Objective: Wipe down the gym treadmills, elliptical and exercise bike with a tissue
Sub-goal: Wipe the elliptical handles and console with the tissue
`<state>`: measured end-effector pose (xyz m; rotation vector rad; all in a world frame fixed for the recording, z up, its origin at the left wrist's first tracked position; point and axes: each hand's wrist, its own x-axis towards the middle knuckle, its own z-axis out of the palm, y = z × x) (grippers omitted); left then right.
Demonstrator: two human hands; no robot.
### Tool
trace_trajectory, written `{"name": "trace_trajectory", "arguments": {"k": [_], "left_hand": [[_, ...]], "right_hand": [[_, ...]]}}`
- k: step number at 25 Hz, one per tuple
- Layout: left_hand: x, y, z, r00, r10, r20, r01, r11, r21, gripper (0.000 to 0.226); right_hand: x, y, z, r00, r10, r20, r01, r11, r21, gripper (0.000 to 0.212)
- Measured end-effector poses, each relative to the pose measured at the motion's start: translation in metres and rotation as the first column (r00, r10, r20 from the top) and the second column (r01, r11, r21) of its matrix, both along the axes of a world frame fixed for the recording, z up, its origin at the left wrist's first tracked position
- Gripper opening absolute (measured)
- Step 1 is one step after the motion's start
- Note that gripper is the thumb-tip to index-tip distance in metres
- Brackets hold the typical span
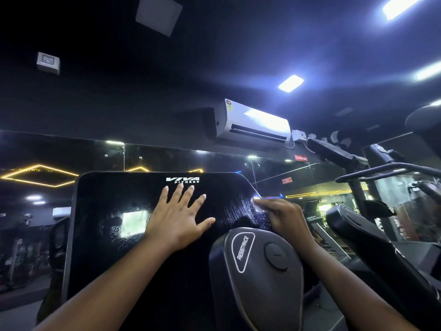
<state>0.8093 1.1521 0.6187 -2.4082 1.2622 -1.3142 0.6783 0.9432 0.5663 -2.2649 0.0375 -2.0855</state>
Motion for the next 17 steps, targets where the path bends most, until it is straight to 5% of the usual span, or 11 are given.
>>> {"name": "trace_trajectory", "arguments": {"k": [4, 8, 12, 17], "left_hand": [[0.000, 0.000, 0.000, 1.000, 0.001, -0.006, -0.001, 1.000, 0.001, 0.069], [0.000, 0.000, 0.000, 1.000, -0.005, -0.012, 0.005, 1.000, -0.008, 0.069], [-0.001, 0.001, 0.000, 1.000, 0.003, -0.002, -0.003, 1.000, 0.006, 0.069], [-0.003, 0.001, 0.001, 1.000, 0.011, 0.000, -0.011, 1.000, 0.004, 0.070]], "right_hand": [[0.033, -0.019, 0.064, 0.991, -0.086, -0.105, 0.096, 0.991, 0.095, 0.048], [0.062, -0.019, 0.084, 0.937, -0.144, -0.319, 0.144, 0.989, -0.025, 0.062], [0.047, -0.032, 0.057, 0.975, -0.102, -0.196, 0.112, 0.993, 0.045, 0.065], [0.001, -0.015, -0.021, 0.998, 0.012, -0.064, -0.013, 1.000, -0.014, 0.038]]}}
